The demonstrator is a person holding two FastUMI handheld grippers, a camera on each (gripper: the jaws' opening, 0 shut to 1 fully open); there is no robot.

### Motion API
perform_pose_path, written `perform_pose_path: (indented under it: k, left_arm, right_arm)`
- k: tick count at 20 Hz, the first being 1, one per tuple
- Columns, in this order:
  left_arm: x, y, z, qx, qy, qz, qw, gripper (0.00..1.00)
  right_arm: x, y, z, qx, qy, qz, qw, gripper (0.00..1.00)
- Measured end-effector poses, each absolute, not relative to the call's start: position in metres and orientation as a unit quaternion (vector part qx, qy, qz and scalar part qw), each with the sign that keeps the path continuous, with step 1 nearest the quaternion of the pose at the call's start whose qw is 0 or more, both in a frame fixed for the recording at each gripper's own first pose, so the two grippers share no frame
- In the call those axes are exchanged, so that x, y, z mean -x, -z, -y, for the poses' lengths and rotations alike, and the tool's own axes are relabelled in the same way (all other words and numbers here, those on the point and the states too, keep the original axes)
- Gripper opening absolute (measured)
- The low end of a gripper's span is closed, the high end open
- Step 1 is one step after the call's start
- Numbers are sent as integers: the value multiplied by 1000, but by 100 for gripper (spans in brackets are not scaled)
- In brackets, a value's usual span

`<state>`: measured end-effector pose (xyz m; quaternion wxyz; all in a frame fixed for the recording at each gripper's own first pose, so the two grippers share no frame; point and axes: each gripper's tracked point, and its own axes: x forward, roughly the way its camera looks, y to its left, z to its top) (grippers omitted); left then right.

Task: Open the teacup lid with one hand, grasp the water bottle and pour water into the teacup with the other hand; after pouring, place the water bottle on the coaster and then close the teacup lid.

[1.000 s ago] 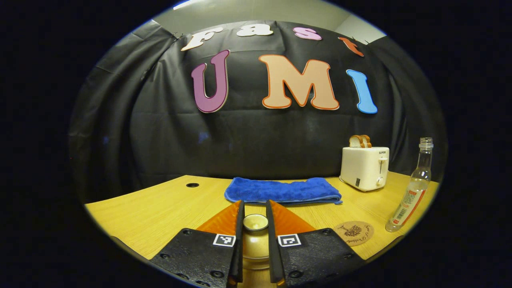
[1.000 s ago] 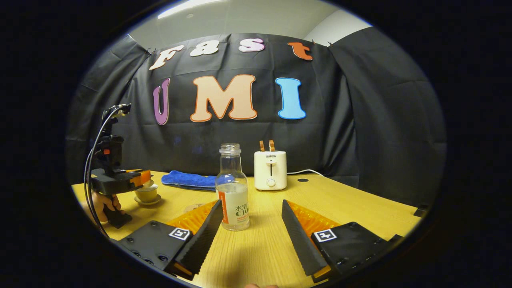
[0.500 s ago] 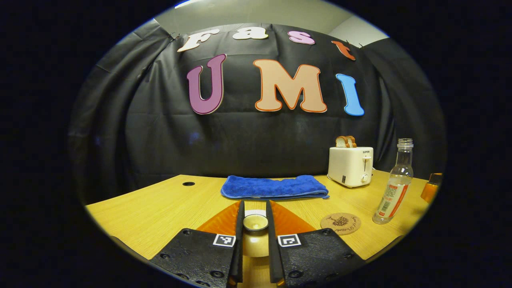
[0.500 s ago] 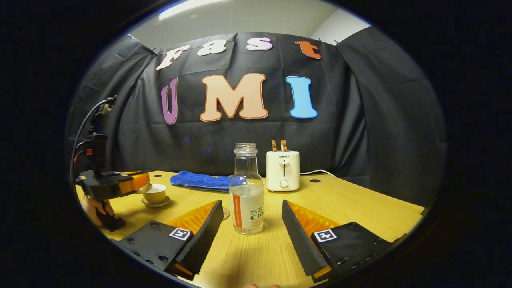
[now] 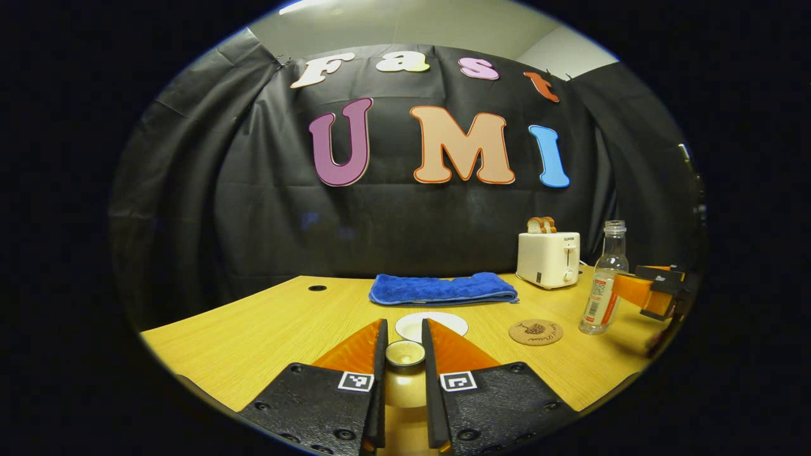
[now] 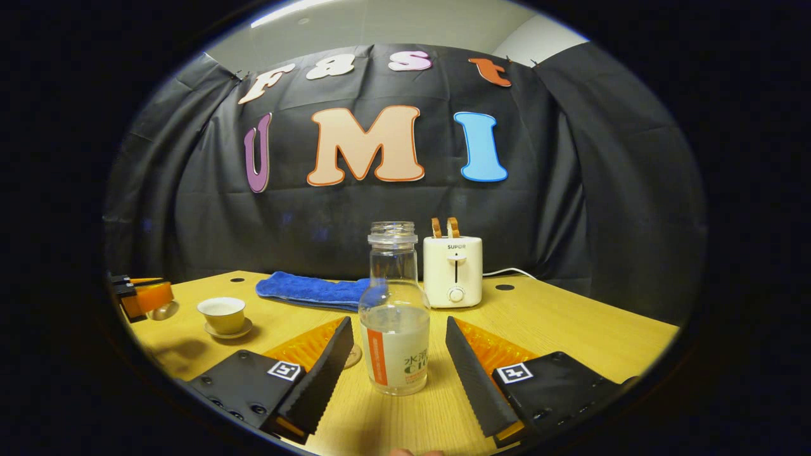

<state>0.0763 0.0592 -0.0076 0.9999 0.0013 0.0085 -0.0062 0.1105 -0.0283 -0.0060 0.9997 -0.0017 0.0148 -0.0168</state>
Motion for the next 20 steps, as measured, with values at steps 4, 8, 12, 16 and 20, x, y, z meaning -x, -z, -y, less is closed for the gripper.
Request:
perform_pose_path:
  k: [4,8,12,16,20]
  left_arm:
    - [-69,8,-63,-1,8,-9,1000,22]
    - [-65,8,-59,0,23,-9,1000,25]
    - [-62,9,-53,1,46,-10,999,23]
    - [-61,7,-53,0,52,-8,999,25]
    - [-61,8,-60,0,48,-9,999,24]
  right_arm:
    - [-137,8,30,0,27,-23,999,95]
    - [-158,8,31,1,36,-20,999,95]
    - [-170,2,27,1,37,0,999,89]
    - [-171,4,31,4,50,-3,999,81]
    - [-172,6,20,5,25,-5,1000,72]
